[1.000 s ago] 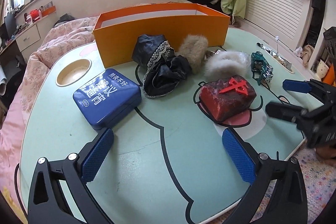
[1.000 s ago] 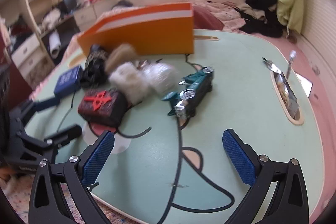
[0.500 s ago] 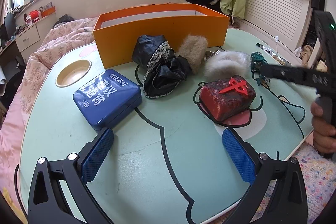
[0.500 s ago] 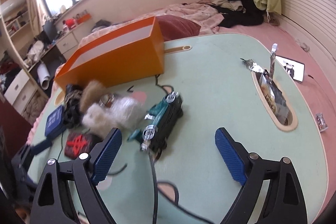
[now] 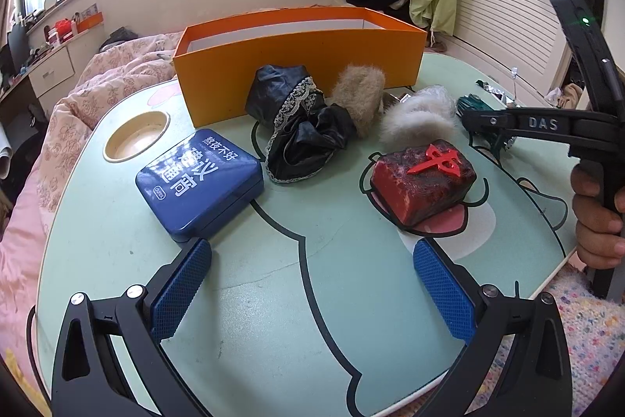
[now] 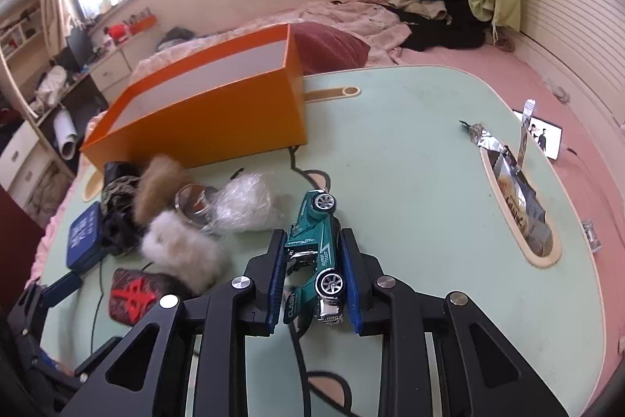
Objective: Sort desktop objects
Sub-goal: 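Grasp the green toy car with the right tool while the left tool grasps the blue tin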
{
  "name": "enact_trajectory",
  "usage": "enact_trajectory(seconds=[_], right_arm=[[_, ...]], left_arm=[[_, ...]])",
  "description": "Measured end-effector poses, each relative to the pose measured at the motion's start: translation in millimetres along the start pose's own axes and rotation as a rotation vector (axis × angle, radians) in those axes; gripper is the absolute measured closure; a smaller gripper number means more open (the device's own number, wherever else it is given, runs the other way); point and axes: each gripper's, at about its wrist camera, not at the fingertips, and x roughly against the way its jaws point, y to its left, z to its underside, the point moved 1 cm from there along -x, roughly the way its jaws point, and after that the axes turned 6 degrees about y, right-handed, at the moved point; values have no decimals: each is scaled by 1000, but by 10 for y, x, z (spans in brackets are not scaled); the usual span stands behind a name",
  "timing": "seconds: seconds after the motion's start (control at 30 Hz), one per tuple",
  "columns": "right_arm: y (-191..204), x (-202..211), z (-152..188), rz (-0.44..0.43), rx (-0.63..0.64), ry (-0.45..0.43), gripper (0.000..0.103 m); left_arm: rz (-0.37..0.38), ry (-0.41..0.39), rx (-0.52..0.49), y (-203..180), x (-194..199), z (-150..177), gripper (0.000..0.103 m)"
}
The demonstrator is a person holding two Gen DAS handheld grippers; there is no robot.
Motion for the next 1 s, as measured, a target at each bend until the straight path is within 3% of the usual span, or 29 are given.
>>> enact_trajectory(seconds=[0.13, 0.3, 0.43, 0.6, 0.73, 0.83, 0.93, 1.0], right_arm=[[-46, 86, 124, -49, -3, -17, 78], [-44, 152, 202, -63, 18, -20, 79], [9, 154, 218, -67, 47, -18, 78], [22, 142, 210, -68, 57, -16, 79], [31, 141, 222, -68, 57, -16, 78], [28, 143, 222, -69, 55, -17, 78], [30, 143, 223, -69, 54, -17, 78], [28, 144, 222, -68, 54, -17, 78]], left_arm=[[-18, -5, 17, 32, 26, 13, 0], [33, -120, 41, 169, 297, -6, 0], [-4, -154, 41, 379, 414, -110, 0], [-50, -76, -2, 609, 194, -315, 0], [-25, 3, 8, 699, -69, -458, 0], [-31, 70, -47, 621, -209, -509, 0], [-1, 80, -72, 558, -236, -482, 18], [21, 78, -43, 556, -192, -434, 18]])
